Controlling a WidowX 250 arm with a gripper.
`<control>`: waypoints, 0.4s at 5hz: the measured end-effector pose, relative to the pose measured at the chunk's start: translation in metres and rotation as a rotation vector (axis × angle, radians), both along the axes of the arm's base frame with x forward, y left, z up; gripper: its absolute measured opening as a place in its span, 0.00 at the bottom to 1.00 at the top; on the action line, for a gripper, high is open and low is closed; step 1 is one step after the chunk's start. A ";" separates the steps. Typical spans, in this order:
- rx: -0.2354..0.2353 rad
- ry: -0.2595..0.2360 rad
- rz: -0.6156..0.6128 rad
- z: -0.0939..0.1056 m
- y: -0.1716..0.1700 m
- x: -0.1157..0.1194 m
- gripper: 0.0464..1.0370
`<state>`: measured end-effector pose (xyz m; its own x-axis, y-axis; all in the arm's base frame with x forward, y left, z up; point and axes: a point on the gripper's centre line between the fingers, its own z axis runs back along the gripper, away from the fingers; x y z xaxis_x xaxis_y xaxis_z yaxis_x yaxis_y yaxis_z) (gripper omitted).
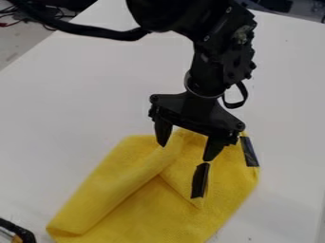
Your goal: Unfold the cloth from right to top left
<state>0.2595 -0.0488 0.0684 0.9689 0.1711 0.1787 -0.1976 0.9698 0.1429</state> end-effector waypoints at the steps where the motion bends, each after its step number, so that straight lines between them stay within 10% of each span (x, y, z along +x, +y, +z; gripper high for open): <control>1: 0.008 0.026 0.007 -0.008 0.001 -0.004 0.96; 2: -0.007 0.025 0.034 -0.019 -0.013 -0.010 0.96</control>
